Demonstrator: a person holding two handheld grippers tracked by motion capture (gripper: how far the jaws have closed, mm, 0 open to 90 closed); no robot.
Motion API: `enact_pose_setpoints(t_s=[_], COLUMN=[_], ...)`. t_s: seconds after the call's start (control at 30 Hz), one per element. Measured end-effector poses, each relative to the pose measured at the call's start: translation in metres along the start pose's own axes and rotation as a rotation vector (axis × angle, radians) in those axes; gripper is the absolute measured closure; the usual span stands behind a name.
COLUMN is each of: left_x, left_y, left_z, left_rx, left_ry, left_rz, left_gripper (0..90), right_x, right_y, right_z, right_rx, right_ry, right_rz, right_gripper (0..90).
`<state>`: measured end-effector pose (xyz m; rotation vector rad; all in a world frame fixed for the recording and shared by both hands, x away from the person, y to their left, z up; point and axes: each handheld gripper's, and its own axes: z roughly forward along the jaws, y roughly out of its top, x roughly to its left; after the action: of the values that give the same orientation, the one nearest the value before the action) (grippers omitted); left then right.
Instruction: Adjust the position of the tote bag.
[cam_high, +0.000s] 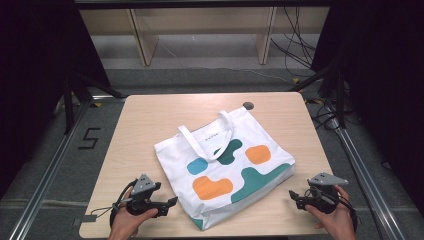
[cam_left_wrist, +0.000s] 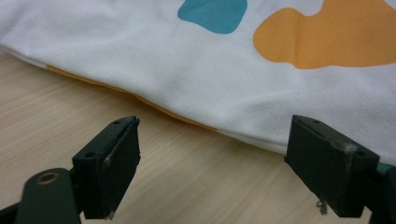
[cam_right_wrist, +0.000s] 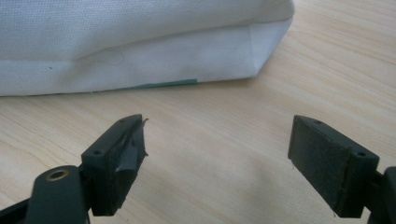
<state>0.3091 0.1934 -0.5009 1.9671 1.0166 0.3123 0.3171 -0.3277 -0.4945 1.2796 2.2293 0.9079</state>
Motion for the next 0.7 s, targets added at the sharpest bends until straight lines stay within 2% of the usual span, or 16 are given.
enact_pose_setpoints(t_s=[0.03,0.1,0.13,0.17,0.23,0.27,0.3,0.33,0.37,0.43,0.5,0.53,0.57,0.6,0.67,0.7], left_x=[0.0,0.0,0.0,0.0,-0.002,0.0,-0.004,-0.004,-0.006,-0.01,-0.013,-0.015,-0.017,-0.017,-0.02,-0.02], left_y=[0.0,0.0,0.0,0.0,0.0,0.001,0.002,0.002,0.003,0.005,0.007,0.01,0.012,0.015,0.021,0.024], left_z=[0.0,-0.001,0.0,0.0,0.0,-0.002,-0.001,-0.001,0.0,0.0,0.001,0.002,0.003,0.004,0.008,0.009], left_rx=[-0.001,0.001,-0.002,-0.004,-0.005,0.01,-0.015,-0.011,-0.014,-0.022,-0.047,-0.052,-0.065,-0.066,-0.088,-0.084], left_ry=[-0.005,-0.008,-0.01,-0.012,-0.012,-0.012,-0.013,-0.023,-0.029,-0.039,-0.052,-0.057,-0.056,-0.058,-0.059,-0.055], left_rz=[-0.002,0.013,0.01,0.009,-0.009,0.031,0.005,0.02,0.013,0.024,0.04,0.051,0.054,0.08,0.069,0.089], left_gripper=[19.1,23.7,22.9,23.5,24.8,25.7,29.7,35.0,38.7,49.1,59.2,66.0,68.9,74.0,84.6,84.6], right_x=[-0.001,0.003,0.002,0.004,0.002,0.004,0.005,0.006,0.006,0.009,0.015,0.016,0.02,0.022,0.029,0.029], right_y=[0.0,0.0,0.001,0.001,0.002,0.002,0.002,0.003,0.004,0.004,0.007,0.008,0.01,0.011,0.014,0.014], right_z=[-0.001,0.0,-0.001,-0.002,-0.001,-0.001,-0.001,-0.002,-0.002,-0.001,-0.004,-0.003,-0.005,-0.004,-0.002,-0.002], right_rx=[0.004,0.0,-0.001,0.004,-0.017,-0.01,-0.018,-0.01,-0.019,-0.03,-0.019,-0.032,-0.032,-0.041,-0.038,-0.038], right_ry=[0.0,0.002,-0.011,-0.007,0.01,0.012,0.013,0.009,0.011,0.022,0.055,0.065,0.054,0.045,0.054,0.054], right_rz=[-0.022,0.0,-0.018,-0.005,-0.045,-0.012,0.001,0.0,-0.005,-0.015,-0.005,-0.033,-0.029,-0.07,-0.123,-0.123], right_gripper=[21.6,22.6,22.6,22.7,24.1,24.9,25.0,25.9,27.6,36.1,49.6,55.1,59.9,65.5,79.3,79.3])
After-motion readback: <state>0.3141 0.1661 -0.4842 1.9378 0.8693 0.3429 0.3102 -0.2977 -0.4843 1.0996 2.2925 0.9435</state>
